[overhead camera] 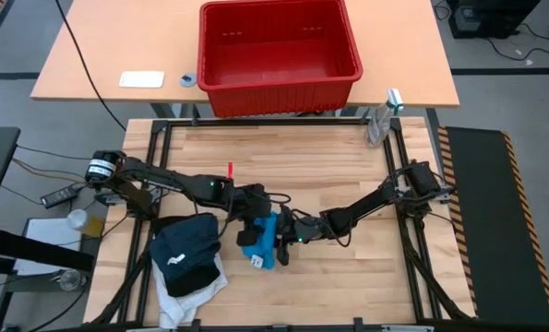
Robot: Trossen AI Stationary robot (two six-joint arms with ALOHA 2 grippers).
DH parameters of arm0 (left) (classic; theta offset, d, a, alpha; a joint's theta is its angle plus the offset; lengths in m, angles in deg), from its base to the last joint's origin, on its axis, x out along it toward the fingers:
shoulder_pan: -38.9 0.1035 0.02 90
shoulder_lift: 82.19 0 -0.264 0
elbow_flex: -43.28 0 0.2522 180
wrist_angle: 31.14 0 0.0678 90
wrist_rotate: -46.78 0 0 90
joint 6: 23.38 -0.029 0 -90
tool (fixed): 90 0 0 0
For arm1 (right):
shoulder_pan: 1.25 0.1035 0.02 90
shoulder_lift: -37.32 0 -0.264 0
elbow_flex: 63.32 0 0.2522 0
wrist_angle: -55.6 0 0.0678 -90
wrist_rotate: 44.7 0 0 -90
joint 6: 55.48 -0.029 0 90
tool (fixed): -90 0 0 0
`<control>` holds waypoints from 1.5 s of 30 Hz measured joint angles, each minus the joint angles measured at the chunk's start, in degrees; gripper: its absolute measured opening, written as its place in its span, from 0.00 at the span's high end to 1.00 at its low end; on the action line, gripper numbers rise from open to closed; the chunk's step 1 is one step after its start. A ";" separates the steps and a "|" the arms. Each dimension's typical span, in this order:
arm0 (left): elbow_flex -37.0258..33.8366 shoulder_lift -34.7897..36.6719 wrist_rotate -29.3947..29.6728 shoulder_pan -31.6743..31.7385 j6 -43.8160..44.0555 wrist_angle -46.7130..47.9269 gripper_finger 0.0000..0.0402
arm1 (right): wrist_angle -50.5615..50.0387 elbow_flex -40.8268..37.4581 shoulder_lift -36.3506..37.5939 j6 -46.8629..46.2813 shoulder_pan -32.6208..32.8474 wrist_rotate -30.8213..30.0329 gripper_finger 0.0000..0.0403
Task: Fold Laundry from Bin
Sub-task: Stack the folded blue shorts on top of the folded dark blue shorts
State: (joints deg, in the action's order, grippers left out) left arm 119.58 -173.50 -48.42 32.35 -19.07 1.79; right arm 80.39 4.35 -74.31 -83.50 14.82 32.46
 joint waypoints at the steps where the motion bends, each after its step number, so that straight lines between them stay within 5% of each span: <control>1: 1.30 0.00 0.00 -0.07 0.26 1.75 0.38 | -0.65 0.00 0.91 0.33 0.00 -0.63 0.68; 13: 16.18 0.44 1.97 -1.50 6.26 21.16 0.38 | -0.58 0.12 8.11 1.33 -0.32 -2.43 0.68; 27: 16.97 8.59 17.96 -11.66 19.48 27.00 0.39 | -9.20 12.27 8.54 11.29 -1.67 3.00 0.68; 33: 18.70 10.52 18.82 -14.94 23.82 33.41 0.39 | -10.12 22.50 1.66 11.74 -2.64 8.46 0.68; 45: 31.91 11.06 24.53 -27.24 38.52 62.14 0.39 | -13.74 49.75 -15.30 13.05 -3.65 15.29 0.68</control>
State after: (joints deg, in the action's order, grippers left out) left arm 151.48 -162.45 -23.89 5.11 19.45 63.93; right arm 66.65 54.10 -89.61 -70.45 11.17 47.75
